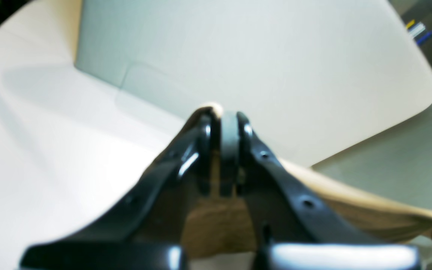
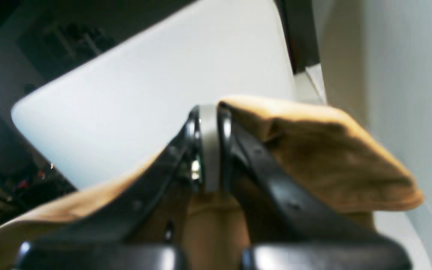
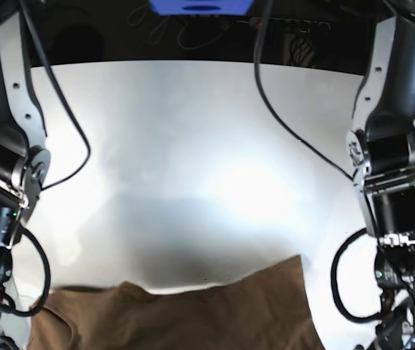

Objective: Layout the t-shirt on the table in an organized manner, then fold the t-shirt properly

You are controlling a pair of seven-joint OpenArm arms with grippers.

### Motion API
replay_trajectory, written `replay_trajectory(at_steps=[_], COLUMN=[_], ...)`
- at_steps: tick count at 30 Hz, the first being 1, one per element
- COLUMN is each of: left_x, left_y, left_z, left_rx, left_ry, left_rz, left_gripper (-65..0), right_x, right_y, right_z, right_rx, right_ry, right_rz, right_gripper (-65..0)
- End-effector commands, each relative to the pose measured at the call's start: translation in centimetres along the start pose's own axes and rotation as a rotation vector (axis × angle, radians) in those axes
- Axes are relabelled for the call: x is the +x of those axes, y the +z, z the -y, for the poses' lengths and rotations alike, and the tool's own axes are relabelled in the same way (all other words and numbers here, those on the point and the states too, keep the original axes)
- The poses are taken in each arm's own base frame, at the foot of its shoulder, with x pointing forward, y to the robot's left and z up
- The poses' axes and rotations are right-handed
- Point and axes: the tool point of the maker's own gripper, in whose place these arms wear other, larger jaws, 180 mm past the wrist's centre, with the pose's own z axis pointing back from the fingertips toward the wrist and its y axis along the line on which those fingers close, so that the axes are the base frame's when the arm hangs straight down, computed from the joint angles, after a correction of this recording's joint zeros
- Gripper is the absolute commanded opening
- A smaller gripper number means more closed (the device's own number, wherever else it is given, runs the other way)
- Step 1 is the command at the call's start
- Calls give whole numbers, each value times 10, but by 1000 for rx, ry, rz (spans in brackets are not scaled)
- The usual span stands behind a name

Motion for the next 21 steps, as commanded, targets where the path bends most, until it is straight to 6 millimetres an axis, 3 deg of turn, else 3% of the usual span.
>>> replay_trajectory(at_steps=[1, 4, 9, 11, 13, 16, 19, 21], left_x=[39, 62, 68, 63, 40, 21, -8, -29], left_y=[0, -6, -15, -13, -9, 4, 28, 48], left_z=[22, 33, 39, 39, 27, 20, 14, -1], left_rx=[-46, -57, -62, -65, -50, -49, -64, -62], left_ry=[-5, 3, 24, 18, 15, -13, -46, -10], left_rz=[84, 130, 140, 122, 71, 39, -5, -38], left_gripper=[-649, -649, -649, -649, -649, -649, -649, -649], right_x=[43, 58, 54, 25, 1, -35, -71, -92], right_y=[-8, -12, -11, -1, 12, 44, 80, 104], right_z=[-14, -21, -21, -6, 4, 19, 18, 10], right_rx=[40, 53, 51, 23, 5, -21, -17, -10], right_ry=[6, 7, 8, -1, 8, 50, 90, 97], right_rz=[104, 132, 122, 72, 36, -23, -77, -99], right_gripper=[-650, -650, -650, -650, -650, -650, -650, -650])
